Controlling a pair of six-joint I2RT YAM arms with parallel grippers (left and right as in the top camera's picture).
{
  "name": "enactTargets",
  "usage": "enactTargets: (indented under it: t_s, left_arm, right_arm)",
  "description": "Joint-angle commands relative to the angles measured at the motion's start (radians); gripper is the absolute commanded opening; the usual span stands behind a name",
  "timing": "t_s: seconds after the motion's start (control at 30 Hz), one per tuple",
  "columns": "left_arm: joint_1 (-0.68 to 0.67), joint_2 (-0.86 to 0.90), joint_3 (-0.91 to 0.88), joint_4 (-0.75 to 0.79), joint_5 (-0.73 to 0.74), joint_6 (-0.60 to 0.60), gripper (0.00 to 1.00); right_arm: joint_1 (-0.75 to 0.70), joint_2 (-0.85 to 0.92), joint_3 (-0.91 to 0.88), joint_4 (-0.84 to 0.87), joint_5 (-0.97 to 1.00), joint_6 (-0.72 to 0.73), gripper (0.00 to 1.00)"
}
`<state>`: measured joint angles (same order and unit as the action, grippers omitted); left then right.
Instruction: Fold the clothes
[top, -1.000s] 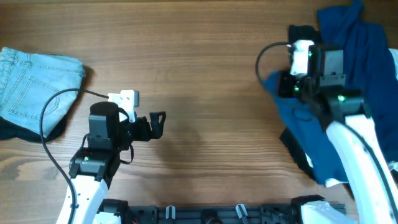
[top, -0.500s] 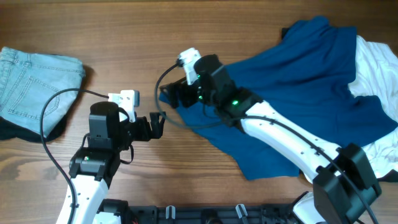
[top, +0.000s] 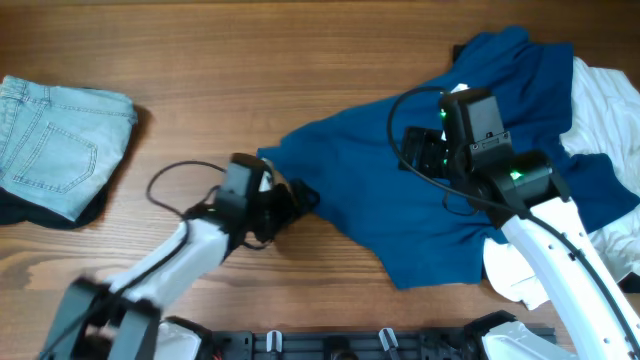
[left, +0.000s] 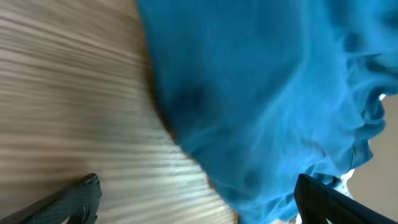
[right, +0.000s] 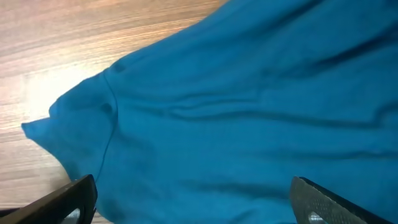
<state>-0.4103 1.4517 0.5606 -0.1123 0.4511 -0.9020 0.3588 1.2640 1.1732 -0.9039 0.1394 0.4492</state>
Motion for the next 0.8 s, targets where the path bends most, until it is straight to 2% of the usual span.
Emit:
enactTargets:
  t_s: [0.0, 0.03, 0.07, 0.1, 0.13, 0.2, 0.27, 0.33, 0.37, 0.47, 0.5, 0.53, 0.57, 0.6, 0.73, 0.77]
  left_arm:
    - [-0.077, 0.154, 0.016, 0.148, -0.004, -0.135, 0.96]
    - [-0.093, 0.193, 0.016, 0.198, -0.023, -0.135, 0.92]
    - [-0.107, 0.233, 0.016, 0.252, -0.033, -0.135, 0.82]
    - [-0.109, 0.255, 0.016, 0.284, -0.031, -0.135, 0.47]
    - [-0.109, 0.256, 0.016, 0.291, -0.028, -0.135, 0.04]
    - [-0.098, 0.229, 0.016, 0.283, -0.017, -0.133, 0.04]
    - [-0.048, 0.172, 0.016, 0.249, 0.013, -0.067, 0.04]
    - [0.11, 0.044, 0.016, 0.149, 0.003, 0.082, 0.04]
    - [0.243, -0.021, 0.027, 0.145, 0.001, 0.171, 0.04]
    - [0.581, -0.083, 0.164, 0.145, -0.009, 0.192, 0.04]
    - [0.643, -0.08, 0.206, 0.145, 0.025, 0.192, 0.27]
    - [0.681, -0.078, 0.232, 0.145, 0.086, 0.192, 0.85]
    - [0.7, -0.078, 0.237, 0.135, 0.187, 0.192, 1.0]
    - [0.7, -0.078, 0.237, 0.089, 0.243, 0.192, 1.0]
    - [0.596, -0.076, 0.225, -0.476, 0.243, 0.252, 1.0]
    - [0.547, -0.076, 0.208, -0.528, 0.236, 0.251, 1.0]
  right_arm:
    - [-0.001, -0.005, 0.005, -0.018, 0.019, 0.033, 1.0]
    - [-0.001, -0.006, 0.005, -0.028, 0.019, 0.033, 1.0]
    - [-0.001, -0.006, 0.005, -0.039, 0.019, 0.033, 1.0]
    - [-0.001, -0.006, 0.005, -0.047, 0.019, 0.033, 1.0]
    - [-0.001, -0.005, 0.005, -0.053, 0.019, 0.033, 1.0]
    - [-0.001, -0.005, 0.005, -0.06, 0.019, 0.033, 1.0]
    - [-0.001, -0.005, 0.005, -0.066, 0.023, 0.033, 1.0]
    - [-0.001, -0.005, 0.005, -0.071, 0.043, 0.032, 1.0]
    - [-0.001, -0.005, 0.005, -0.07, 0.049, 0.032, 1.0]
    - [-0.001, -0.005, 0.005, -0.076, 0.049, 0.032, 1.0]
    - [-0.001, -0.005, 0.005, -0.076, 0.049, 0.032, 1.0]
    - [-0.001, -0.004, 0.005, -0.076, 0.049, 0.032, 1.0]
    - [-0.001, -0.004, 0.005, -0.076, 0.049, 0.032, 1.0]
    - [-0.001, -0.004, 0.005, -0.077, 0.049, 0.032, 1.0]
    - [-0.001, 0.004, 0.005, -0.085, 0.049, 0.028, 1.0]
    - [-0.001, 0.006, 0.005, -0.085, 0.048, 0.029, 1.0]
